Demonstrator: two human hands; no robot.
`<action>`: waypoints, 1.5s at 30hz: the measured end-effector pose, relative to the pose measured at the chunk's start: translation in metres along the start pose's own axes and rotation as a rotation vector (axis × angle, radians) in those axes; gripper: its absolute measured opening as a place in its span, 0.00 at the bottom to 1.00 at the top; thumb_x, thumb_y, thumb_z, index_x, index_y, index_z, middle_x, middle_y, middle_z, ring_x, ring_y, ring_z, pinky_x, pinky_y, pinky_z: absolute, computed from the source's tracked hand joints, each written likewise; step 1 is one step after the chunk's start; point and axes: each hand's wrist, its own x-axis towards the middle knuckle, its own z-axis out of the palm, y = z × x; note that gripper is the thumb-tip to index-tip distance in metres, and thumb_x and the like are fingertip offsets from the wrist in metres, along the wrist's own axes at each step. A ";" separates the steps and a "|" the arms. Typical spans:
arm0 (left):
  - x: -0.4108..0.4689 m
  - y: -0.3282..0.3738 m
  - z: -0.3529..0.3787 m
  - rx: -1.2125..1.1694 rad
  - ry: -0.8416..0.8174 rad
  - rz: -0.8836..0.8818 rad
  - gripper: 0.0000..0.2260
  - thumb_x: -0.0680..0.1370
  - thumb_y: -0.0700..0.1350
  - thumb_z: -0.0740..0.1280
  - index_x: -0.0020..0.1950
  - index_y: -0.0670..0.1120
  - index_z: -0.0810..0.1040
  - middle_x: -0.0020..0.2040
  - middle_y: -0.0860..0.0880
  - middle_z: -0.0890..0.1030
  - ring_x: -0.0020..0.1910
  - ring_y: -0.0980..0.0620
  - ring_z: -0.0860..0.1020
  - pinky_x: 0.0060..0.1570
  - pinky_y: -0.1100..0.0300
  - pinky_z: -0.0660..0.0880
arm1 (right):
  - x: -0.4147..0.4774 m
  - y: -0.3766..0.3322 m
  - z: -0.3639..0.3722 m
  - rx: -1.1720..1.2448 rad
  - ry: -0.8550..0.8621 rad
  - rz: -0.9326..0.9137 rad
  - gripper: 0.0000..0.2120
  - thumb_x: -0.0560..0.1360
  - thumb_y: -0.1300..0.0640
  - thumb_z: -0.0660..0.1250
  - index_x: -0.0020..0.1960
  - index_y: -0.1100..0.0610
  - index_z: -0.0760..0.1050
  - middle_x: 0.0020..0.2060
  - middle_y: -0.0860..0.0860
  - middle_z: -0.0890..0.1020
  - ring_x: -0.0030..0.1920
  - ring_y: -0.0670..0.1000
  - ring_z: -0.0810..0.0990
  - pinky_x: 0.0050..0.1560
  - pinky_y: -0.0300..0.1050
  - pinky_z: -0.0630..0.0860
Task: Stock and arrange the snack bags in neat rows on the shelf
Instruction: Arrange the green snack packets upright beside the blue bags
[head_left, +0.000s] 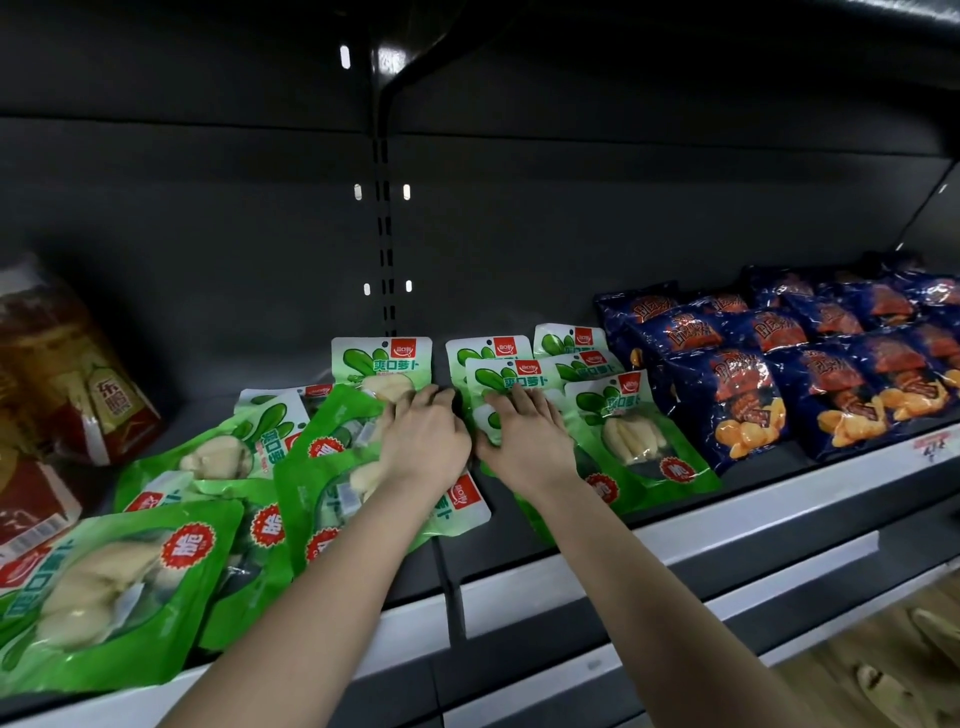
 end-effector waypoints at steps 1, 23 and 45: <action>0.000 0.000 0.000 0.003 0.003 0.001 0.21 0.78 0.44 0.55 0.71 0.48 0.67 0.72 0.49 0.67 0.71 0.46 0.62 0.72 0.51 0.55 | 0.000 -0.001 0.000 -0.008 -0.001 0.000 0.26 0.78 0.45 0.57 0.74 0.49 0.60 0.76 0.56 0.58 0.76 0.58 0.51 0.76 0.55 0.49; 0.005 -0.023 -0.034 -0.780 0.105 -0.104 0.19 0.79 0.34 0.53 0.67 0.45 0.72 0.50 0.45 0.78 0.37 0.52 0.73 0.37 0.61 0.70 | -0.013 -0.023 -0.025 0.275 0.114 -0.207 0.19 0.80 0.62 0.55 0.71 0.57 0.69 0.72 0.54 0.66 0.70 0.53 0.68 0.71 0.43 0.61; -0.042 -0.152 -0.068 0.090 0.160 -0.242 0.17 0.78 0.46 0.57 0.67 0.48 0.72 0.66 0.45 0.74 0.66 0.43 0.69 0.70 0.49 0.58 | 0.016 -0.113 0.012 0.123 -0.181 -0.069 0.36 0.75 0.36 0.60 0.75 0.53 0.58 0.74 0.56 0.60 0.72 0.64 0.62 0.73 0.62 0.54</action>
